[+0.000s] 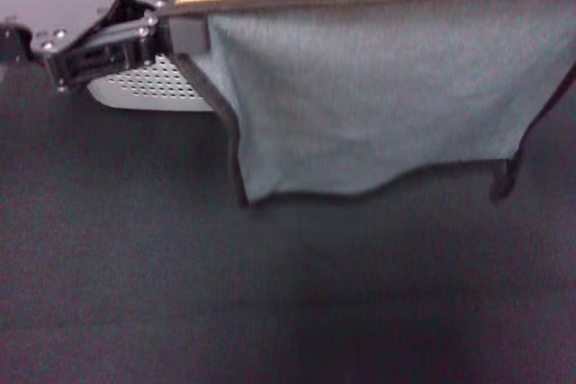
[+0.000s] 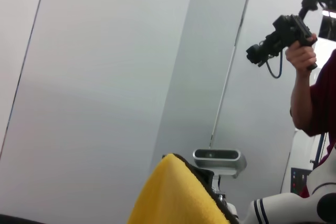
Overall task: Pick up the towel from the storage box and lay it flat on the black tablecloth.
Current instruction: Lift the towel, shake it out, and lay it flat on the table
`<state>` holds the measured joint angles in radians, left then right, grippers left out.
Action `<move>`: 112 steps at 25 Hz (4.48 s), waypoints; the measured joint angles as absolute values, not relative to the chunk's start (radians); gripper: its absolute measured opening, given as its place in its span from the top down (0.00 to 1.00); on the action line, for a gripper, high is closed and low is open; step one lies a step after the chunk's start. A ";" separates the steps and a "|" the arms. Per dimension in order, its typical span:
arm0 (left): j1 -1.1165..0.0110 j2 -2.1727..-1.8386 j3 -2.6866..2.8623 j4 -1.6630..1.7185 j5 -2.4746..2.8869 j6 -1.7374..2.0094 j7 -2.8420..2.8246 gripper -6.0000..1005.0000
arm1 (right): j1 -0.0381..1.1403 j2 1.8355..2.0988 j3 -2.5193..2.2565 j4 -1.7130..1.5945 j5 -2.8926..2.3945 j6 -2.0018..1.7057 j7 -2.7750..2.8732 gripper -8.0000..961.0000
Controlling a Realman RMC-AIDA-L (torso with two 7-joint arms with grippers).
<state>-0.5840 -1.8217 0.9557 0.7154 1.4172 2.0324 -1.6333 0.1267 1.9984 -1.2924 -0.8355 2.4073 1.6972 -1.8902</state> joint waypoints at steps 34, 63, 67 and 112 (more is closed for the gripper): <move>-0.521 -1.840 0.883 0.577 1.752 1.906 -1.637 0.97 | 0.327 2.027 -1.518 -0.336 2.412 1.611 -1.884 0.83; -0.615 -1.947 0.877 0.600 2.013 1.452 -1.721 0.97 | 0.428 2.013 -1.565 -0.379 2.397 1.164 -1.871 0.82; -0.617 -1.949 0.877 0.602 2.028 1.425 -1.721 0.97 | 0.431 2.010 -1.565 -0.375 2.396 1.149 -1.870 0.82; -0.630 -1.982 0.856 0.603 2.101 1.308 -1.722 0.93 | 0.476 1.997 -1.561 -0.350 2.399 1.050 -1.828 0.80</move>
